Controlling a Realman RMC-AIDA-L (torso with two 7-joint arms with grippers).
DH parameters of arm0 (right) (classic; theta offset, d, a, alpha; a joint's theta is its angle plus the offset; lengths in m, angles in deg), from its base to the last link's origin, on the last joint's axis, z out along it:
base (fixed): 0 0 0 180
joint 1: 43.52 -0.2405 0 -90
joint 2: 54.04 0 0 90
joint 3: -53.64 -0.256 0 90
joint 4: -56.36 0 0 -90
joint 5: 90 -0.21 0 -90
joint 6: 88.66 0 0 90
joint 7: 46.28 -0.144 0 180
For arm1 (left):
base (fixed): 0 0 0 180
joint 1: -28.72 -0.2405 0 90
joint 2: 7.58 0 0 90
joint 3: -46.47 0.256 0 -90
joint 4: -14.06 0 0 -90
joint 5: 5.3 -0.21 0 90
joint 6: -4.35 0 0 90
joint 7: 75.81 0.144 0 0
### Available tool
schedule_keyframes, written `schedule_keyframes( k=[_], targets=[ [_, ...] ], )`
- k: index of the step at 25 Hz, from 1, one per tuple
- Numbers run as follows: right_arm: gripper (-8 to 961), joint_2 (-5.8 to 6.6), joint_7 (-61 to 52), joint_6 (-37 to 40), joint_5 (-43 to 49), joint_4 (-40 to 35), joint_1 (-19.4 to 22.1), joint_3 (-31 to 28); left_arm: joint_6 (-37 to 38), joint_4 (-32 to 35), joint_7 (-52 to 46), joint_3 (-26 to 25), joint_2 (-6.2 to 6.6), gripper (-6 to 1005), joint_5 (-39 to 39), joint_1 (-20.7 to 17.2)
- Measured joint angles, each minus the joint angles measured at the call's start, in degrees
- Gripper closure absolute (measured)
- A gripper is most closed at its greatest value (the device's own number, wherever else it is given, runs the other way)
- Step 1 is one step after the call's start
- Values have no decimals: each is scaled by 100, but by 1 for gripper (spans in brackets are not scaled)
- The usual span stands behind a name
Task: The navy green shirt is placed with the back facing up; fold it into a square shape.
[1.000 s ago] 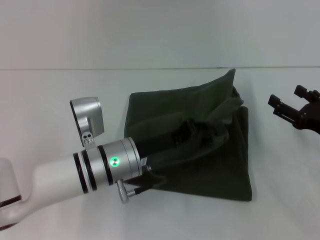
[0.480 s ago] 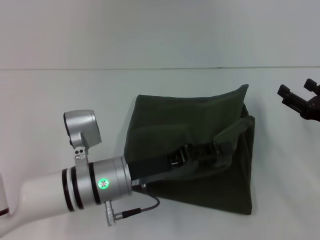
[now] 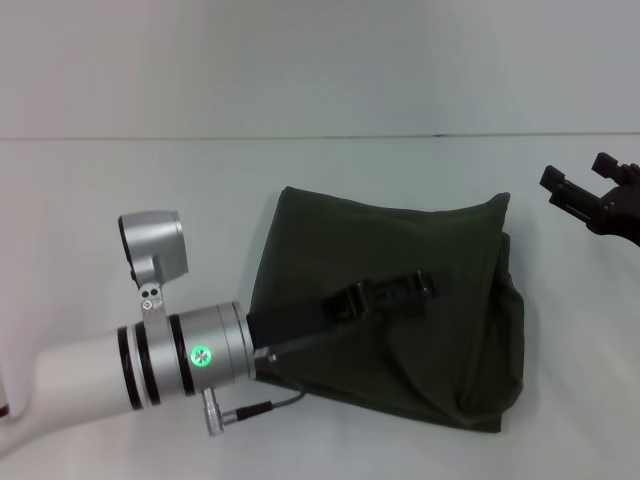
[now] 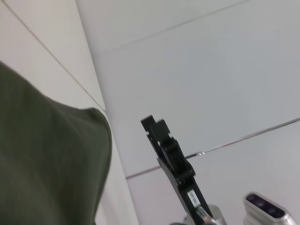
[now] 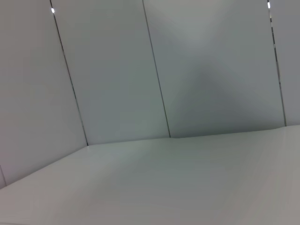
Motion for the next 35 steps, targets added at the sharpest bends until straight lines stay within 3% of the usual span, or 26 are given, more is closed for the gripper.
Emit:
schedule_keyframes(
  k=[5, 8, 11, 16, 20, 24, 29, 35],
  targets=[
    [38, 26, -208, 120, 42, -36, 46, 52, 39, 430, 238, 8, 7, 131, 7, -19],
    [38, 120, -1140, 337, 454, -254, 68, 235, 391, 914, 925, 24, 21, 80, 7, -104],
    [38, 304, -2501, 1055, 1215, -564, 76, 348, 733, 1721, 1388, 129, 48, 30, -34, -355],
    [39, 632, -4419, 2227, 1788, -924, 71, 343, 1027, 2734, 2156, 622, 88, 37, -36, -847],
    [39, 951, -5883, 2415, 2052, -982, -103, 369, 1298, 3031, 3435, 469, 54, 42, 142, -1221],
    [38, 1164, -6970, 2432, 2964, -1026, -537, 373, 1276, 3194, 4098, 502, 51, 48, -157, -1371],
    [39, 1285, -7871, 2655, 4312, -1286, -1098, 369, 1259, 3230, 4254, 445, 52, 53, -385, -1493],
    [39, 1234, -8567, 2824, 5012, -1590, -1464, 379, 1367, 3188, 4444, 380, 45, 53, -374, -1581]
  ],
)
